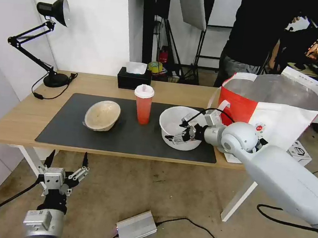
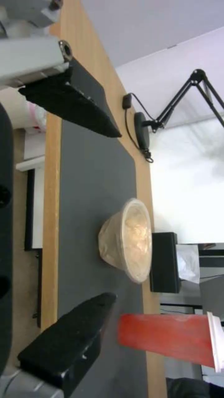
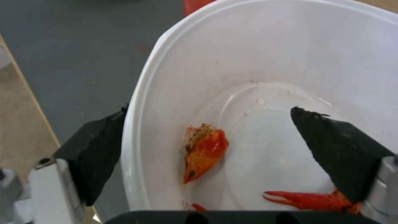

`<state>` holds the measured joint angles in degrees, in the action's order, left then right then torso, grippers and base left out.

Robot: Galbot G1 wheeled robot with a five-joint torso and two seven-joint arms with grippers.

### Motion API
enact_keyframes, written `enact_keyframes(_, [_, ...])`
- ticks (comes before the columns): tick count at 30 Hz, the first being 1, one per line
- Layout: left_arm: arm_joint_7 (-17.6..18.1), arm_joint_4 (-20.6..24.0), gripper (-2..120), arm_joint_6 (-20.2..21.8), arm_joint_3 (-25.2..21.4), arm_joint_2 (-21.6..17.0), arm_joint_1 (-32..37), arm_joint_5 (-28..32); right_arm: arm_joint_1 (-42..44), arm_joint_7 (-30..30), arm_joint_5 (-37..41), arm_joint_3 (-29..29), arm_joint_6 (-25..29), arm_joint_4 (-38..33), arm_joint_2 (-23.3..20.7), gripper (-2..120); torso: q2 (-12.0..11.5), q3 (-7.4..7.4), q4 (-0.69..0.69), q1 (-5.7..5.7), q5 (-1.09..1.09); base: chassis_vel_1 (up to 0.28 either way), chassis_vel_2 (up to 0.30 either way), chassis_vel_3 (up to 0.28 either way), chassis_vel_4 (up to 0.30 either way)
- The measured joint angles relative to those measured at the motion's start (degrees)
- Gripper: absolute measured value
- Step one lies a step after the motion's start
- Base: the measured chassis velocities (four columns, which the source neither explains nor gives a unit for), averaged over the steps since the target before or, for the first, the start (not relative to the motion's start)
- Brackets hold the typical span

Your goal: Pick up the trash from the table and place it into the takeout bag.

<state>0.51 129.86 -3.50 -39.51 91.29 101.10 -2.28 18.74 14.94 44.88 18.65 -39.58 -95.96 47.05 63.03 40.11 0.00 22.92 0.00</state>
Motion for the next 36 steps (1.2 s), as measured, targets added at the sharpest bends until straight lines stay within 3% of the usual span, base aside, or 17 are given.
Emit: enact_keyframes(36, [0.0, 0.3, 100, -0.06, -0.08, -0.01, -0.04, 0.13, -0.41, -3.33, 0.47, 1.31, -1.74, -0.24, 2.42, 90, 0.0, 0.0, 0.0, 0.0, 0.0, 0.0, 0.0, 0.0, 0.0])
